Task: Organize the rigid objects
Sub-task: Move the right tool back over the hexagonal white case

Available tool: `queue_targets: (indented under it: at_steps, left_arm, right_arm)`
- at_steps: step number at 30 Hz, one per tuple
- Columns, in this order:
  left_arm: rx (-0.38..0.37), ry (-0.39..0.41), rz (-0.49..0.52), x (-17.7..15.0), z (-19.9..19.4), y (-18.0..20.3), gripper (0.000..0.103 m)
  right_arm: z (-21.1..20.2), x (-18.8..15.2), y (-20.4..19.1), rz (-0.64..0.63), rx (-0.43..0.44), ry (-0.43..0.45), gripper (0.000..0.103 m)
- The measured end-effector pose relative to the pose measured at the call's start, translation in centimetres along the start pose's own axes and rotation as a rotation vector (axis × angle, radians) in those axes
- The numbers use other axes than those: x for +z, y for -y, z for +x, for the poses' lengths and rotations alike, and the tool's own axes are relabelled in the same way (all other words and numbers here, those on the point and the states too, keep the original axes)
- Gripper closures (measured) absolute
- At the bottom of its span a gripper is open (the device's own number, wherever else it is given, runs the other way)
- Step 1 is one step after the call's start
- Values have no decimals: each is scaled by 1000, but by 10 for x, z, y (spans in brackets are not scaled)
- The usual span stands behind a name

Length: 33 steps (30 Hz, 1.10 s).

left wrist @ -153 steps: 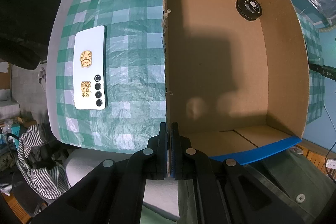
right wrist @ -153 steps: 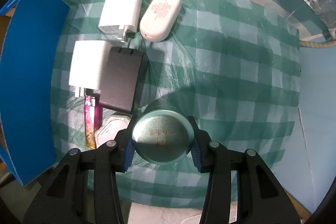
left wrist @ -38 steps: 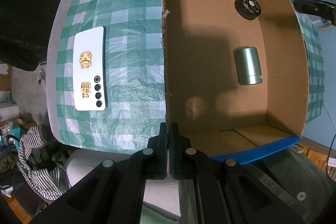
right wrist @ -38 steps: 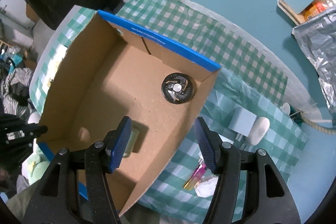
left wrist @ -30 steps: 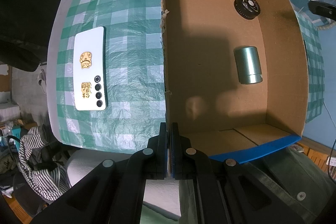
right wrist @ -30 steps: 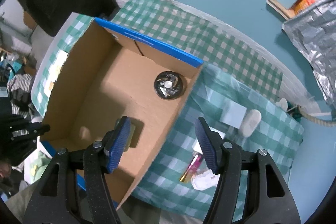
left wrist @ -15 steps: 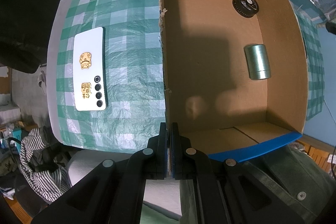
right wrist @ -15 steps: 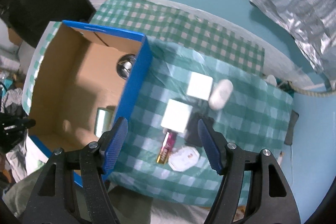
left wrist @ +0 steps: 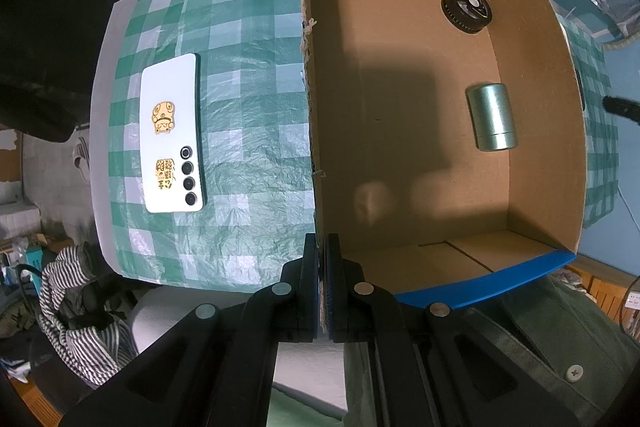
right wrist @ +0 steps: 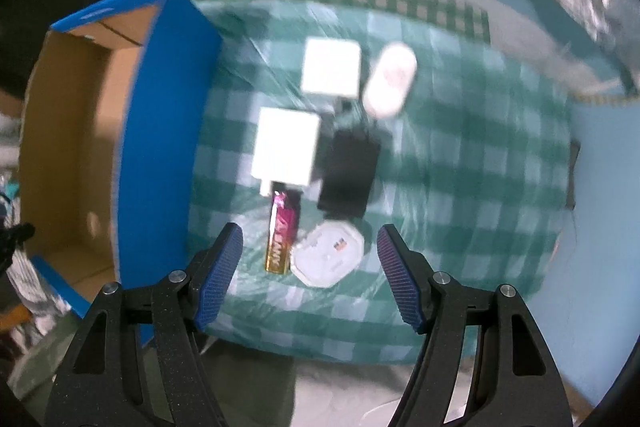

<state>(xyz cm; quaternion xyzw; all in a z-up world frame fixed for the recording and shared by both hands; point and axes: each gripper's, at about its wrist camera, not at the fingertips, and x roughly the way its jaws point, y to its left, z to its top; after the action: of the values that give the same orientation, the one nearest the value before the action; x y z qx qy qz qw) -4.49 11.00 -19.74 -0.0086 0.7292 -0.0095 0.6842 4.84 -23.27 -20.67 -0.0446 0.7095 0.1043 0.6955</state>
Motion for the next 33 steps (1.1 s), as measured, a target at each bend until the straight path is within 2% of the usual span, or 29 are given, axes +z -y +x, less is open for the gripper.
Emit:
queue_targets:
  at_steps: [9, 20, 33]
  left_arm:
    - [2, -1, 2, 1, -2, 0, 100]
    - [-2, -3, -1, 0, -3, 0, 100]
    - [-4, -3, -2, 0, -3, 0, 100]
  right_arm:
    - [45, -13, 26, 152, 16, -63, 33]
    - [73, -18, 42, 314, 80, -104, 33]
    - [93, -15, 51, 371, 57, -143, 33]
